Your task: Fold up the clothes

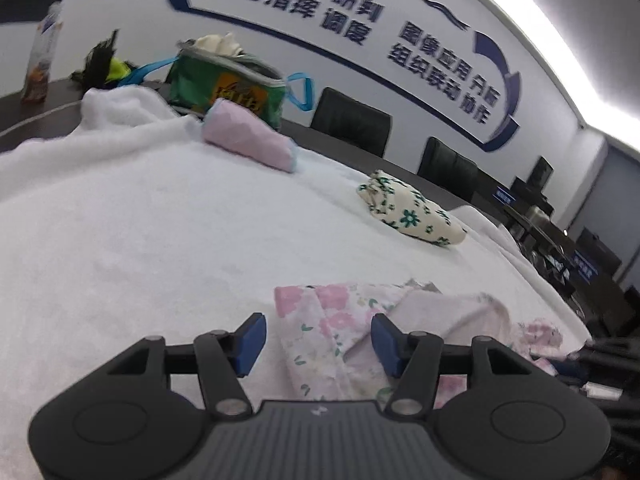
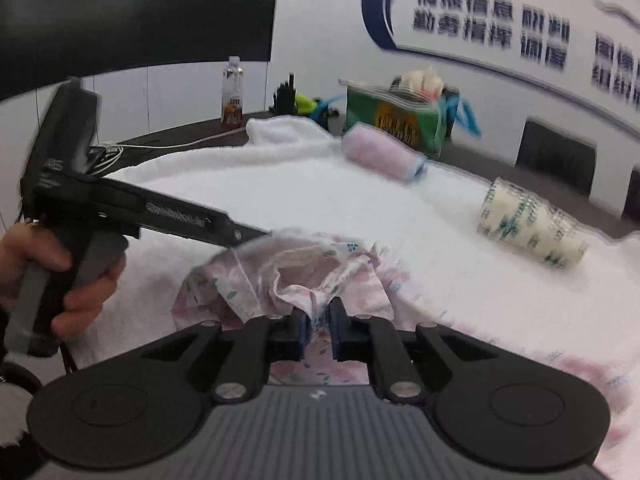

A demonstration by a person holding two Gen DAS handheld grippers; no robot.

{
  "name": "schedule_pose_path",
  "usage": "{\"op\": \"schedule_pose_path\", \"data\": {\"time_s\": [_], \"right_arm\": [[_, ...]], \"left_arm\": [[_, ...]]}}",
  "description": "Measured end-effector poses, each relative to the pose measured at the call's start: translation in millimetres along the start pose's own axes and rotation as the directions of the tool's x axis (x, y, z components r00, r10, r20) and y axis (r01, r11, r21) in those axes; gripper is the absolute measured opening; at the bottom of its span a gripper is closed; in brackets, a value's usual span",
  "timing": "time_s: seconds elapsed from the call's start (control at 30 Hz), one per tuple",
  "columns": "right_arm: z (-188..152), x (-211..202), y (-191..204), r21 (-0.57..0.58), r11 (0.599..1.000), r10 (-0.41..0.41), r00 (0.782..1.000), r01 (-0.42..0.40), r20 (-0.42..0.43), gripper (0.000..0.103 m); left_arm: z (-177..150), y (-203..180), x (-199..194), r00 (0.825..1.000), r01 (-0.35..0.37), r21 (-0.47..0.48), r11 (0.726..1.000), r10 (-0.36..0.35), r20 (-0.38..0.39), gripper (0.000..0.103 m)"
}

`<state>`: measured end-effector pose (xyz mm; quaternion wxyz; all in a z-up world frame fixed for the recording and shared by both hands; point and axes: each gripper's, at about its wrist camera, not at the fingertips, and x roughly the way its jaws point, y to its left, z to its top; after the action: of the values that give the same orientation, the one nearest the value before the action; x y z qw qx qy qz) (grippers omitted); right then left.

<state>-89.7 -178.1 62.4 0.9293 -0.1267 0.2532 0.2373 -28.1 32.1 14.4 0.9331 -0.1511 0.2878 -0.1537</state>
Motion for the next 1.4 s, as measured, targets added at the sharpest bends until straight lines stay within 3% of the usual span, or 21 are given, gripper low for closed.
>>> {"op": "schedule_pose_path", "data": {"time_s": [0.17,0.23,0.27,0.37,0.53,0.6,0.63,0.7,0.8,1.03,1.4], "right_arm": [[-9.2,0.9,5.5,-0.056,0.996,-0.073,0.991,0.067,-0.109,0.012],[-16.7,8.8,4.6,-0.051,0.997,-0.06,0.986,0.052,-0.157,0.024],[-18.2,7.6,4.1,-0.042,0.998,-0.054,0.987,0.048,-0.153,0.037],[-11.1,-5.6,-8.5,0.043,0.999,-0.009,0.996,0.013,-0.083,0.042],[7.3,-16.0,-37.1,0.121,0.991,-0.062,0.996,0.055,0.056,0.053],[7.2,-9.9,-45.0,0.103,0.993,-0.068,0.994,0.059,0.082,0.062],[4.7,-10.3,-48.2,0.082,0.996,-0.037,0.995,0.03,0.096,0.065],[-1.0,-11.8,-54.3,0.014,0.998,0.051,0.989,-0.054,0.138,0.082],[-7.2,-16.5,-61.5,-0.105,0.988,0.127,0.977,-0.11,0.169,0.093],[-3.5,-2.5,-77.0,-0.202,0.973,0.127,0.99,-0.113,0.061,0.096],[-3.6,20.6,-62.1,-0.352,0.916,0.188,0.981,-0.192,-0.046,0.096]], "left_arm": [[-11.7,-23.9,4.2,1.0,0.011,0.171,0.985,-0.008,-0.018,0.058],[-18.9,-30.3,9.1,0.999,0.003,0.225,0.974,0.007,-0.04,0.062],[-22.1,-31.8,12.2,0.998,-0.001,0.24,0.971,0.015,-0.054,0.063],[-24.4,-28.4,17.5,0.996,-0.001,0.218,0.976,0.019,-0.082,0.064],[-27.3,-32.7,20.1,0.996,-0.012,0.255,0.967,0.035,-0.085,0.067],[-28.8,-35.6,21.3,0.996,-0.02,0.276,0.961,0.044,-0.082,0.068],[-28.6,-35.2,21.3,0.996,-0.017,0.274,0.962,0.041,-0.083,0.069],[-28.1,-33.8,21.3,0.996,-0.01,0.267,0.964,0.034,-0.084,0.069],[-27.4,-31.8,21.2,0.996,0.001,0.256,0.967,0.022,-0.086,0.07],[-26.5,-28.5,20.2,0.996,0.017,0.235,0.972,0.003,-0.085,0.072],[-23.8,-16.6,13.6,0.998,0.038,0.162,0.986,-0.029,-0.061,0.072]]}}
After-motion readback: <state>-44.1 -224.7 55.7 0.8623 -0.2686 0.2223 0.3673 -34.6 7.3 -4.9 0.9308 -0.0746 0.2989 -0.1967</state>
